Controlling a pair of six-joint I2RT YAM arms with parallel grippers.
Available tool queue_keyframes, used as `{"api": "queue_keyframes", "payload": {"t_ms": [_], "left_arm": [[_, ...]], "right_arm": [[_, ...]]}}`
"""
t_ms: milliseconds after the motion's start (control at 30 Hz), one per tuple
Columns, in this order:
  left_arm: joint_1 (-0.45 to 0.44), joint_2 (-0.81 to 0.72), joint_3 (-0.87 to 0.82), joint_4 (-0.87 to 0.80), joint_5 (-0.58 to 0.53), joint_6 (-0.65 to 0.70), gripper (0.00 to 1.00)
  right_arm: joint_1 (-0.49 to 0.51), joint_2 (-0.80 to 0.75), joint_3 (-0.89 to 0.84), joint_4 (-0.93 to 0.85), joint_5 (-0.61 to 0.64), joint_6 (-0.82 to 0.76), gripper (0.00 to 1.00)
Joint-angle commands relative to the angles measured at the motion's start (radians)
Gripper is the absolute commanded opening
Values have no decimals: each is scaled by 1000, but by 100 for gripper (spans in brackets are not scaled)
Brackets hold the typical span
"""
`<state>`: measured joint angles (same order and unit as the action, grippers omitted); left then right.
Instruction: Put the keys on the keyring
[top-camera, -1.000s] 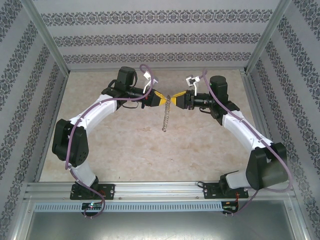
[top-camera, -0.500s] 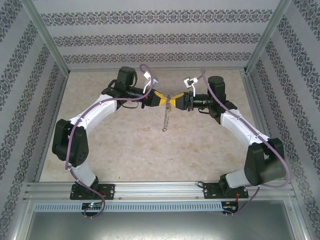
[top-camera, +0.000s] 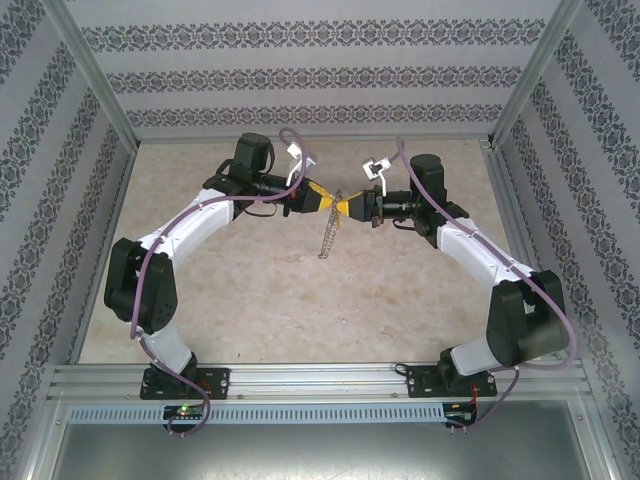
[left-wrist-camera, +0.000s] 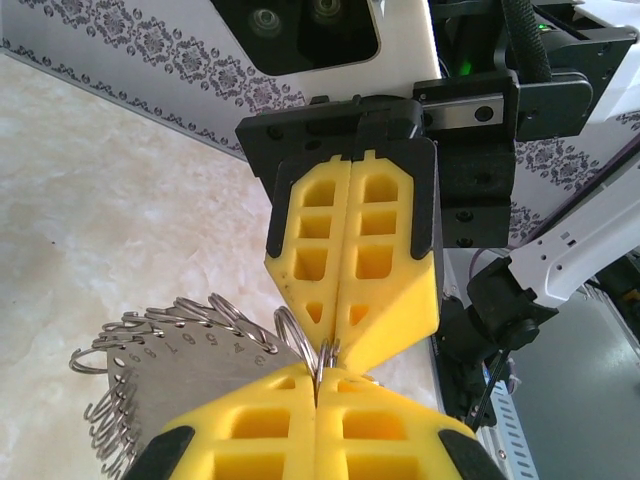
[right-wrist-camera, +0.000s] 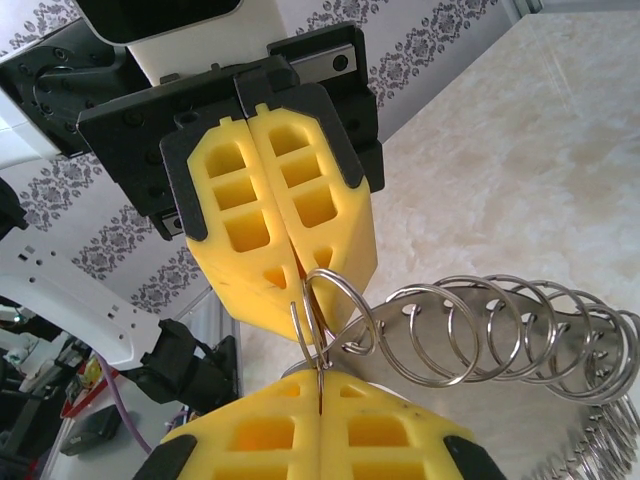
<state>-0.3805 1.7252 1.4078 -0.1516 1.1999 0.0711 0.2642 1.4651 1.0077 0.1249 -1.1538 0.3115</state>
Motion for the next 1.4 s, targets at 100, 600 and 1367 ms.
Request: {"api": "queue_keyframes", "payload": {"t_ms": [100, 600, 1367], "left_arm": [[-7, -65, -24, 170, 2, -69, 0], [-6, -79, -55, 226, -17, -92, 0], [-7, -90, -67, 314, -40, -152, 0]], "right_arm": [[27, 22, -16, -17, -47, -35, 0], [-15, -7, 11, -180, -50, -117, 36], [35, -129, -180, 358, 228, 181, 32]]}}
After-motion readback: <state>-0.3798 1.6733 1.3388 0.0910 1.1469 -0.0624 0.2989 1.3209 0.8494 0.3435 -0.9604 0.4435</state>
